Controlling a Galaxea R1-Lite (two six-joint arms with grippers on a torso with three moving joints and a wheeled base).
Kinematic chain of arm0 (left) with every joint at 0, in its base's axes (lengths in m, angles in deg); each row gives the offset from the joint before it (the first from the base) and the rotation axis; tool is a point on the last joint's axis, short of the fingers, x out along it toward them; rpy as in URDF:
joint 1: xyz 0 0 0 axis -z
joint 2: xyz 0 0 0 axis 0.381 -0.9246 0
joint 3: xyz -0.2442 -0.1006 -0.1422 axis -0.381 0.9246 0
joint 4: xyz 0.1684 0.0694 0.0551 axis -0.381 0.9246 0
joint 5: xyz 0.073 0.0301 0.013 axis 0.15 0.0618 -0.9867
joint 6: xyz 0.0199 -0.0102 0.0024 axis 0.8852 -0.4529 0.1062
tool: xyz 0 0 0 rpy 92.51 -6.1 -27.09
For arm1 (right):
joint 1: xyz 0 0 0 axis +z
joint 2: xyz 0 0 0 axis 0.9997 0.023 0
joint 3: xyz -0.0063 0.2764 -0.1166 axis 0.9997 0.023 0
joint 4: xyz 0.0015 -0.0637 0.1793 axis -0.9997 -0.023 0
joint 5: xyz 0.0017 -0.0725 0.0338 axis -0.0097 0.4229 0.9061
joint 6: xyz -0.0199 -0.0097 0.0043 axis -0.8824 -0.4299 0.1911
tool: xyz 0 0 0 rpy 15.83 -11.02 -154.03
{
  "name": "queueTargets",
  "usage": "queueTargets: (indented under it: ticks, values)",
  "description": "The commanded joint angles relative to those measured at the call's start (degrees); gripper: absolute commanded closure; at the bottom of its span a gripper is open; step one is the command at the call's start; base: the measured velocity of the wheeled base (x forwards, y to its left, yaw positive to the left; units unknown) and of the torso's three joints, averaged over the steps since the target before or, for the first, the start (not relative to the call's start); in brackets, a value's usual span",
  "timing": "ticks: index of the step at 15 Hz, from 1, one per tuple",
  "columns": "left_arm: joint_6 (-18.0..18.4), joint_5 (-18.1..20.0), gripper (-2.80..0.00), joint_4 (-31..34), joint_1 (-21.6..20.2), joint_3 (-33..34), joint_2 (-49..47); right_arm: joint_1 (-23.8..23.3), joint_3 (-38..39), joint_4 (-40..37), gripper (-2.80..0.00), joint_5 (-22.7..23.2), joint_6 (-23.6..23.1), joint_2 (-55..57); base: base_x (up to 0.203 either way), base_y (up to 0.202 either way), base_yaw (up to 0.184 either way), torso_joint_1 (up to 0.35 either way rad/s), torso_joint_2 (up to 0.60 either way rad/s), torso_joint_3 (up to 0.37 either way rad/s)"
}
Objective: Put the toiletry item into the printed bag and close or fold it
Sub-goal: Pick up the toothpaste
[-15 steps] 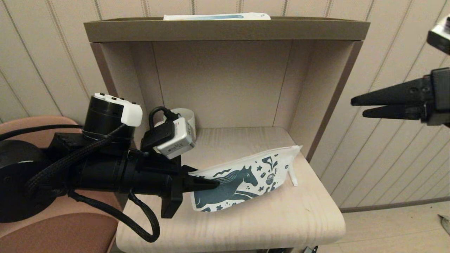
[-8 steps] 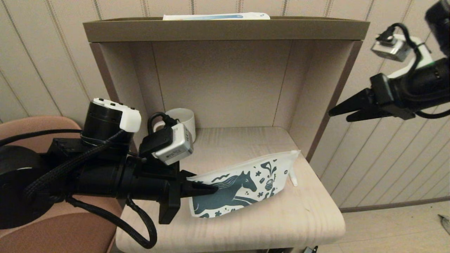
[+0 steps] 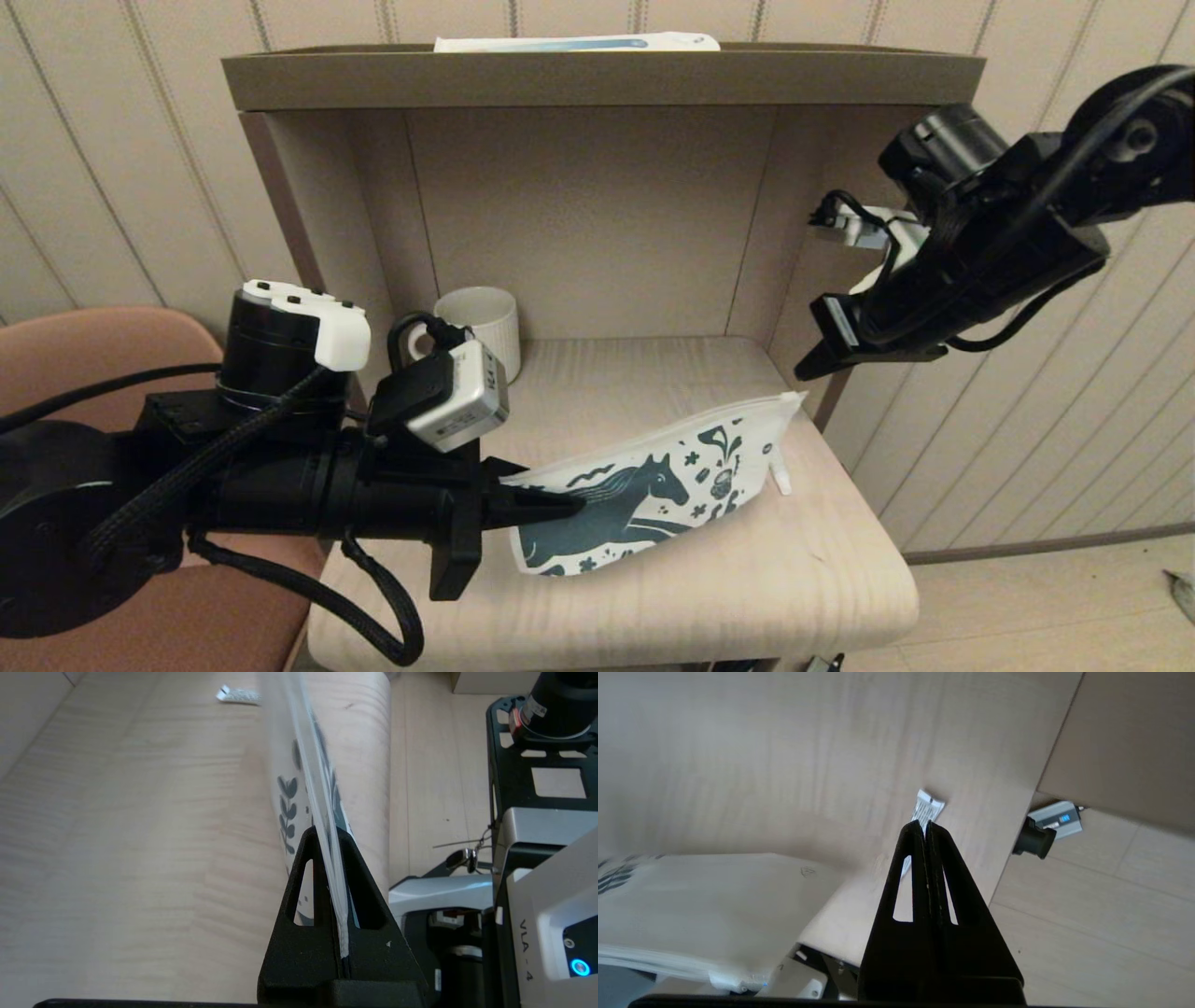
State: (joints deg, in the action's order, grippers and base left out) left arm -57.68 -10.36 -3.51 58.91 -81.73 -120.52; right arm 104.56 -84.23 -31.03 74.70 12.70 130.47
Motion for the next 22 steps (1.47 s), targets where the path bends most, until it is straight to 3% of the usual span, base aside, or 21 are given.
queueTargets:
  ticks: [1, 10, 13, 22]
  values:
    - [0.2, 0.2, 0.00, -0.1, 0.0, 0.1, -0.1, 0.2, 0.0, -0.2, -2.80, -0.5, -0.1, 1.8, 0.000, 0.000, 0.000, 0.000, 0.00, 0.000]
    - [0.2, 0.1, 0.00, -0.1, -0.8, -0.3, 0.6, 1.4, 0.1, -2.0, -2.80, -0.9, -0.1, 3.8, 0.000, 0.000, 0.000, 0.000, 0.00, 0.000]
    - [0.9, 0.1, 0.00, 0.4, -1.0, 0.2, 2.0, 2.4, 0.1, -2.3, -2.80, -4.8, -0.3, 5.0, 0.000, 0.000, 0.000, 0.000, 0.00, 0.000]
    - [1.1, 0.1, 0.00, 0.2, -1.5, 0.2, 2.9, 4.1, 0.1, -2.5, -2.80, -9.3, -0.2, 6.6, 0.000, 0.000, 0.000, 0.000, 0.00, 0.000]
